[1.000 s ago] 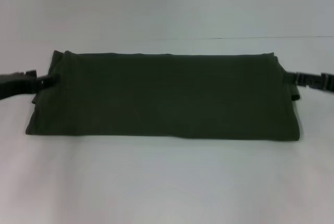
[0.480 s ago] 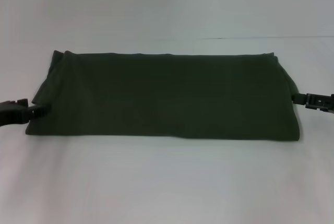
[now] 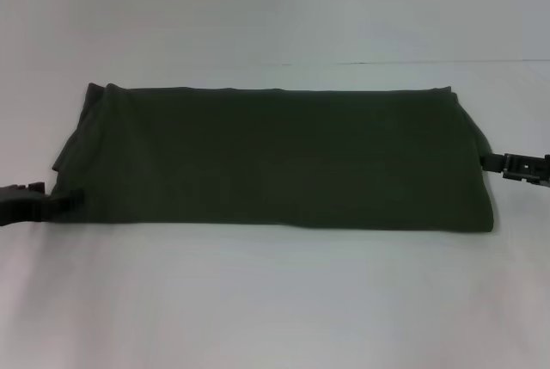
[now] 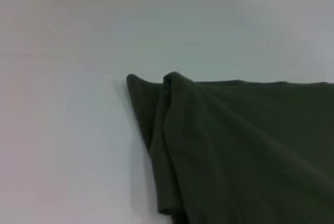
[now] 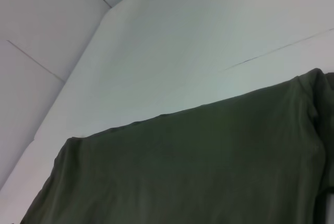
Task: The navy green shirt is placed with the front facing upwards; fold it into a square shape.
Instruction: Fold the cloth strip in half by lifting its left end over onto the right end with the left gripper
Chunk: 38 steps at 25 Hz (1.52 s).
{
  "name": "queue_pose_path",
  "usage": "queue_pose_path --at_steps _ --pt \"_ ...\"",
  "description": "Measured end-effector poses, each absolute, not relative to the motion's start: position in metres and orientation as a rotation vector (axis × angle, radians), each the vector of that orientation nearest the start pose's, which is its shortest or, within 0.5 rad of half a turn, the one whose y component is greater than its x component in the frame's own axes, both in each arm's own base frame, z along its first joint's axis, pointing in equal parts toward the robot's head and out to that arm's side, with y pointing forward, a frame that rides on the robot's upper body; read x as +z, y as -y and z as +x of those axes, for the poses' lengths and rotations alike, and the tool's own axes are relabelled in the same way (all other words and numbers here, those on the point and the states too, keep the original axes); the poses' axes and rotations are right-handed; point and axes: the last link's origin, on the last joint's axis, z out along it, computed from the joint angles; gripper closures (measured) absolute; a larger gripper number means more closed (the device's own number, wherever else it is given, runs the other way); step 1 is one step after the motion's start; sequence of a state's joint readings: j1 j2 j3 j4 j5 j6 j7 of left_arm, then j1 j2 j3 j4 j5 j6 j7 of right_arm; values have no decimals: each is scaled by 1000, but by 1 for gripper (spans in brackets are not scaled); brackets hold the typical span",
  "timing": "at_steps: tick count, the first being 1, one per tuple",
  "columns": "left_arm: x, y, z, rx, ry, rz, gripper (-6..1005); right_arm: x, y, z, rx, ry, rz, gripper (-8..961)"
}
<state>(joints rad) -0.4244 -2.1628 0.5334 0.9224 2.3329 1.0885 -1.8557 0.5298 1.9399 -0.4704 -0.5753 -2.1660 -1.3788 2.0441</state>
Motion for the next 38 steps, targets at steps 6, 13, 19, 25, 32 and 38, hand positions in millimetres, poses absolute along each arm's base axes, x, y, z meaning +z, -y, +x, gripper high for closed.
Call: queue_pose_path --at_steps 6,13,19,25,32,38 --pt "38 -341 -356 -212 1183 -2063 309 62 -350 335 655 -1581 -2125 265" --pt "36 -342 -353 -194 1171 -2086 361 62 -350 336 655 -1581 -2122 265" --pt "34 -345 -351 -171 1153 -2101 406 61 -350 336 656 -1584 -2119 265" --pt "34 -346 -349 -171 1149 -2103 490 62 -350 337 653 -1583 -2120 270" --pt "35 -348 -348 -171 1144 -2100 817 62 -349 344 576 -1623 -2094 272" --pt "40 -350 -346 -173 1133 -2091 997 54 -350 348 505 -1633 -2080 271"
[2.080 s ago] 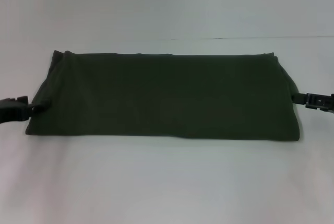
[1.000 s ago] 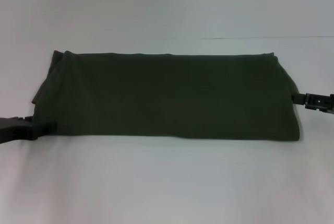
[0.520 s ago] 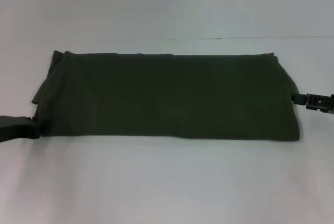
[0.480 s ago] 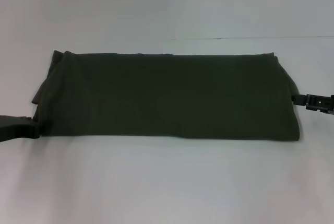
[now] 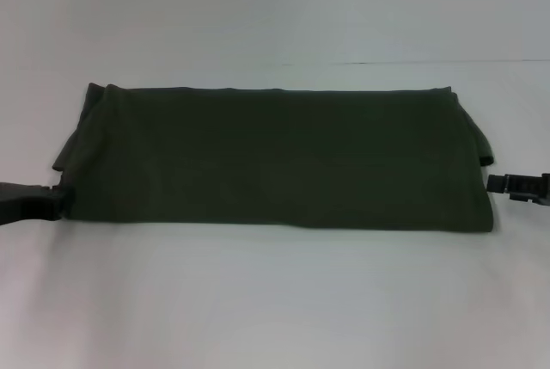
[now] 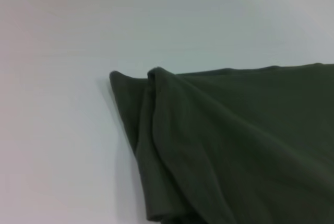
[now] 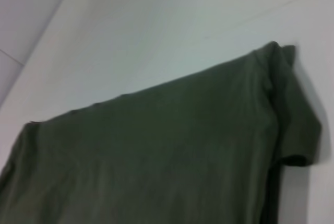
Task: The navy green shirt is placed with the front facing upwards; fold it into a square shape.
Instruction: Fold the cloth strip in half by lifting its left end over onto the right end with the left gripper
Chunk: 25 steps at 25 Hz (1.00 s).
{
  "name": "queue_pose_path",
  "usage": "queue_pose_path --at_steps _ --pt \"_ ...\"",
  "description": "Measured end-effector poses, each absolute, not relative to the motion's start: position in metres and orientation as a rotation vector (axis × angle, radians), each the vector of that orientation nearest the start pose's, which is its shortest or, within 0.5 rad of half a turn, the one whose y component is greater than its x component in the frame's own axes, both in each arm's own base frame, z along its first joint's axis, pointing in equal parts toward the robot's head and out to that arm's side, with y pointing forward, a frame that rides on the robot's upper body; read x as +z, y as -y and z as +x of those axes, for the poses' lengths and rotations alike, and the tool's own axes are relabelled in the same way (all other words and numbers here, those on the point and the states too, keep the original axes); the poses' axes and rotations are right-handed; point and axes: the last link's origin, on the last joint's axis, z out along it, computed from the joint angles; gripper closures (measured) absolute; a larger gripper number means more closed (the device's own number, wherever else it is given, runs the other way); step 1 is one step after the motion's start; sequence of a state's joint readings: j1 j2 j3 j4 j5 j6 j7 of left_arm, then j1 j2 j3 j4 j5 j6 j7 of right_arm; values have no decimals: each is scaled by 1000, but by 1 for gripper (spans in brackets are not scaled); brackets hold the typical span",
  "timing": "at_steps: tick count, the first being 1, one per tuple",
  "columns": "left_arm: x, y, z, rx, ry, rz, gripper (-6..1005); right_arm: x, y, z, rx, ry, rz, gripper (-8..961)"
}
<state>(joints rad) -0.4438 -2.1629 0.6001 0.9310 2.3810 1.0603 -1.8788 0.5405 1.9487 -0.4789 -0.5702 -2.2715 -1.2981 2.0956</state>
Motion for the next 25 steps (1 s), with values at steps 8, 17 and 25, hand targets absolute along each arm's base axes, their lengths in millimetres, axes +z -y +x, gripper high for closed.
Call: queue_pose_path --at_steps 8,17,25 --pt "45 -350 -346 -178 1135 -2080 998 36 -354 345 466 -1647 -2087 270" --pt "44 -352 -344 -180 1129 -2084 996 25 -355 340 455 -1650 -2112 465" --pt "45 -349 -347 -178 1140 -2076 994 29 -349 348 456 -1654 -2092 648"
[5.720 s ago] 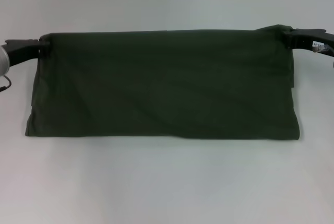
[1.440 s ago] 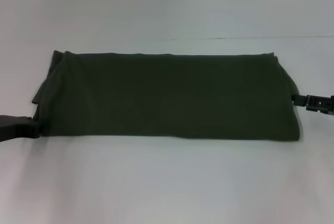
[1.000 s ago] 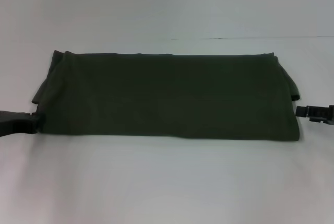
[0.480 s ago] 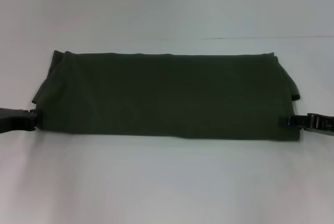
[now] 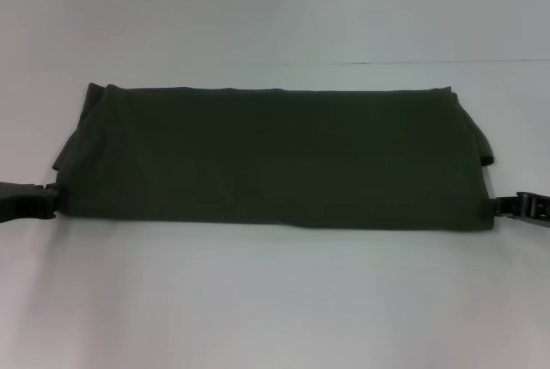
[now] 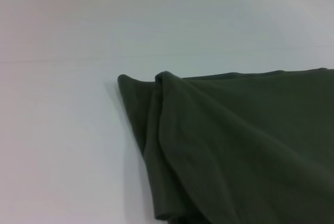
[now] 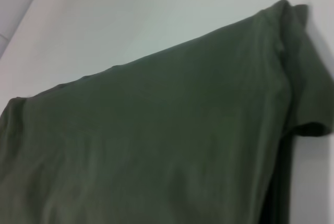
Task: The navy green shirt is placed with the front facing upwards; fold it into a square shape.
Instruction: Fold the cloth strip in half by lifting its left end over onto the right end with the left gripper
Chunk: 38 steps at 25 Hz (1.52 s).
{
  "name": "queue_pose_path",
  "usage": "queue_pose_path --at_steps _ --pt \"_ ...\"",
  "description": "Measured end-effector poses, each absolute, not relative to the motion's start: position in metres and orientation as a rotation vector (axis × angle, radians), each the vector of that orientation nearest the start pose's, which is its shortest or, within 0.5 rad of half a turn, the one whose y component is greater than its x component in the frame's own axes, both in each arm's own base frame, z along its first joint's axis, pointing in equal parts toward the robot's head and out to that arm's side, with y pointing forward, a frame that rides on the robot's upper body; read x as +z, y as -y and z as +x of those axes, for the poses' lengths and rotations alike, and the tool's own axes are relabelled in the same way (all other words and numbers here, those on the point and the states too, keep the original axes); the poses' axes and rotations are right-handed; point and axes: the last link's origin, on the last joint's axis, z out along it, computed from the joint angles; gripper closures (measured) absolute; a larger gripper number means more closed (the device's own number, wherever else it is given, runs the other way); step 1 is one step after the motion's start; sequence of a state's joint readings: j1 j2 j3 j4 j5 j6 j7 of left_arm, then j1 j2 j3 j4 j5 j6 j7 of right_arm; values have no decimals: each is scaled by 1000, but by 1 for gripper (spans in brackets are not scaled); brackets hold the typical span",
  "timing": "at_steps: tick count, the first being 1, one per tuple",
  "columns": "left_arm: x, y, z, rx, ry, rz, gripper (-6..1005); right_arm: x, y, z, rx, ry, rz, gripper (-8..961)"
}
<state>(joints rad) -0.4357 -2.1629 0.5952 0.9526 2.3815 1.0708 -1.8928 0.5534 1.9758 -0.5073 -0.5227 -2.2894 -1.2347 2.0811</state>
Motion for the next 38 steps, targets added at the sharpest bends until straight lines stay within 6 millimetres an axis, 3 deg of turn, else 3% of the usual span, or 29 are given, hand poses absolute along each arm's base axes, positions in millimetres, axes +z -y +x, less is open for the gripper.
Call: queue_pose_path --at_steps 3,8,24,26,30,36,38 --pt "45 -347 -350 -176 1147 -2070 993 34 -344 353 477 -1656 -2075 716" --pt "46 -344 -352 -171 1152 -2062 991 37 -340 355 503 -1657 -2075 938" --pt "57 -340 -351 -238 1187 -2030 986 42 -336 347 586 -1622 -2131 940" --pt "63 -340 -350 -282 1206 -2004 985 50 -337 346 622 -1601 -2121 893" --pt "78 -336 -352 -357 1267 -1932 867 67 -338 349 683 -1556 -2060 799" --pt "86 -323 -349 -441 1411 -1892 654 84 -340 339 804 -1431 -2072 603" --pt "86 -320 -348 -464 1468 -1889 493 83 -344 331 823 -1406 -2113 519"
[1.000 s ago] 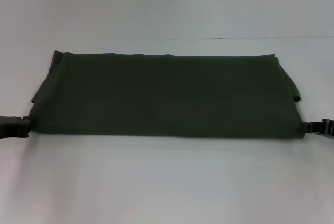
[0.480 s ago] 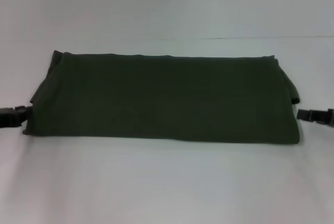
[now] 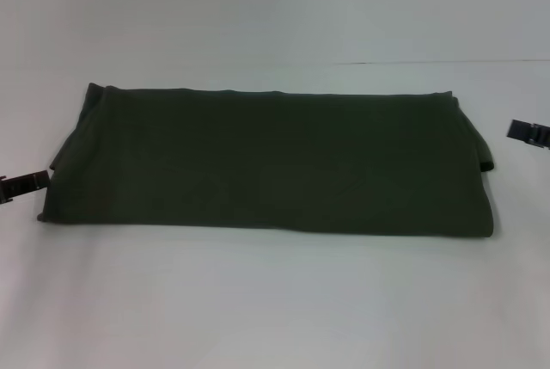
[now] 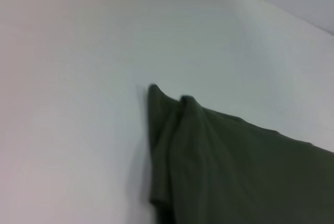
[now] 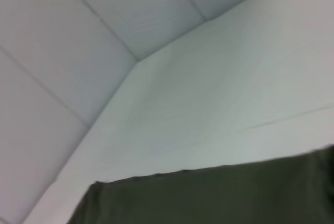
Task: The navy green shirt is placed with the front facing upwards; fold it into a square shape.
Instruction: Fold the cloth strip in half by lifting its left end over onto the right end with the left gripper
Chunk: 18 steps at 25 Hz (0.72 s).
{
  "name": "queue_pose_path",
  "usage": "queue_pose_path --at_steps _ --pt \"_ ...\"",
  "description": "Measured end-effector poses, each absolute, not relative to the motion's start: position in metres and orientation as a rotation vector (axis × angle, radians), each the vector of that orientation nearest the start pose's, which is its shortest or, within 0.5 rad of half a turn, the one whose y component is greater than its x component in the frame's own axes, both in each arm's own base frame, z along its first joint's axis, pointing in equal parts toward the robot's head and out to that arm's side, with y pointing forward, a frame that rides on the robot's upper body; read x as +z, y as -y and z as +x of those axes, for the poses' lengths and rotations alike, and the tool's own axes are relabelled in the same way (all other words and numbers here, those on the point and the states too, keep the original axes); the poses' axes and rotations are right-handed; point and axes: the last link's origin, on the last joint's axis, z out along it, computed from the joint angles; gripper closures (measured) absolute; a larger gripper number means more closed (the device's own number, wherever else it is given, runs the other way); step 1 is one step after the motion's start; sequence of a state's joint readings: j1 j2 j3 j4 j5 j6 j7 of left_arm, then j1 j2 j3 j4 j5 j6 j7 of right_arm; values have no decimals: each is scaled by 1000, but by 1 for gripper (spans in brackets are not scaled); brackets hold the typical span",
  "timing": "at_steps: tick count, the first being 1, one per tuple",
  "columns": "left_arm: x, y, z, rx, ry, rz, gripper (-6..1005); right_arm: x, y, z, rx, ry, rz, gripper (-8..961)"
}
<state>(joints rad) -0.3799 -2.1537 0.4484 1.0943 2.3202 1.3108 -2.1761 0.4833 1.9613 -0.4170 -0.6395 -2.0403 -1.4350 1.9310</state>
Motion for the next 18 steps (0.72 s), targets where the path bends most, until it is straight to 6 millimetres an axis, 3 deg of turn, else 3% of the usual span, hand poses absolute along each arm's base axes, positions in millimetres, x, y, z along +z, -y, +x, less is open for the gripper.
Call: queue_pose_path --at_steps 1,5,11,18 --pt "86 -319 -347 -474 1497 -1889 413 81 -347 326 826 -1397 -2134 468" --pt "85 -314 -345 -504 1628 -1885 342 73 -361 306 793 -1371 -2228 265" --pt "80 -314 -344 -512 1738 -1861 237 71 -384 277 741 -1313 -2331 48" --pt "73 -321 -339 -565 1903 -1779 113 81 -405 257 722 -1228 -2353 36"
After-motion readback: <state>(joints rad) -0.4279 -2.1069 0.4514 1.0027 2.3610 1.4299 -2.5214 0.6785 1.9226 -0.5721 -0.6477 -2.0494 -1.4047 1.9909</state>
